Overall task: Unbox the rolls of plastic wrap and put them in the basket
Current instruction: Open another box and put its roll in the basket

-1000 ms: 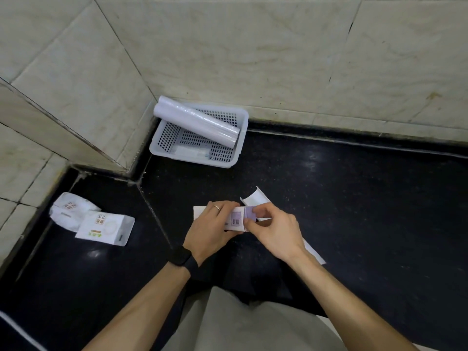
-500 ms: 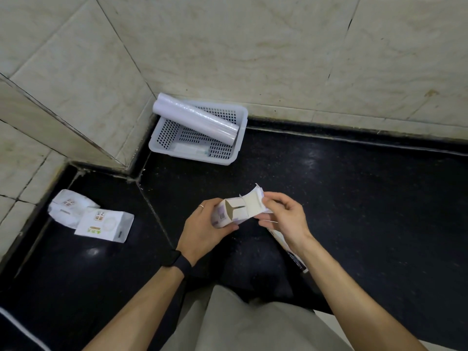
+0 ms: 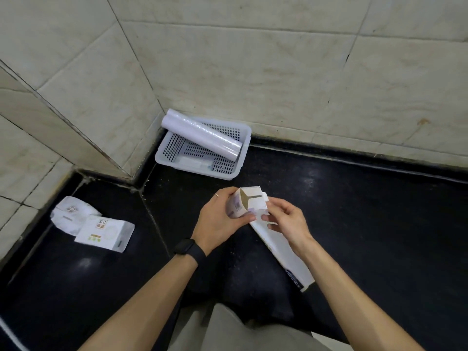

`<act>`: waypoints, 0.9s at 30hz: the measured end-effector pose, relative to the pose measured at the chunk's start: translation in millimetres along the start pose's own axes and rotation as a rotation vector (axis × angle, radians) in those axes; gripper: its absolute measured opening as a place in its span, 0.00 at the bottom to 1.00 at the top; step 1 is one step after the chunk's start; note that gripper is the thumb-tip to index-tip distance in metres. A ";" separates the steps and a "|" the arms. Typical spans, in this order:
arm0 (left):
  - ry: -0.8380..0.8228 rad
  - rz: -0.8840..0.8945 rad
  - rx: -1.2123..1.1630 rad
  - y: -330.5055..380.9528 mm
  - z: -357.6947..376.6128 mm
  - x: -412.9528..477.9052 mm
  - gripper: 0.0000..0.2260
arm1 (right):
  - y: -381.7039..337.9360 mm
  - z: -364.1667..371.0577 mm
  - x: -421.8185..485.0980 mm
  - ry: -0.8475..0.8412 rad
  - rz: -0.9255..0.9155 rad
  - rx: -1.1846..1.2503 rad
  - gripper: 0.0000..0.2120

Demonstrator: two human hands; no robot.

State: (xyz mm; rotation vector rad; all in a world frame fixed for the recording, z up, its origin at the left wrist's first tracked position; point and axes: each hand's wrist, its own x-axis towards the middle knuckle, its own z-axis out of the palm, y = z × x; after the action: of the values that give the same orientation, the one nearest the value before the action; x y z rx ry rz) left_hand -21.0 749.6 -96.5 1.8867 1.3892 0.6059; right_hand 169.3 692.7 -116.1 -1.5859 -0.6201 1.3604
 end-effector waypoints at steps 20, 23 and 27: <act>-0.044 0.303 0.127 62.2 -29.9 47.7 0.30 | -73.4 -34.3 4.0 0.111 -0.871 -0.716 0.18; -0.065 0.307 0.127 65.7 -32.8 49.6 0.31 | -78.4 -39.0 3.3 0.089 -0.882 -0.682 0.14; -0.052 0.322 0.106 66.4 -33.9 52.5 0.25 | -81.1 -42.3 7.9 0.228 -1.094 -0.648 0.07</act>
State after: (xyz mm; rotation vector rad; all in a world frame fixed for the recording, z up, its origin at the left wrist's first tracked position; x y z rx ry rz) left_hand 12.1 796.8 -25.9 2.2176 1.1118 0.6418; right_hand 226.6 721.9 -50.6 -1.4251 -1.5789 0.1492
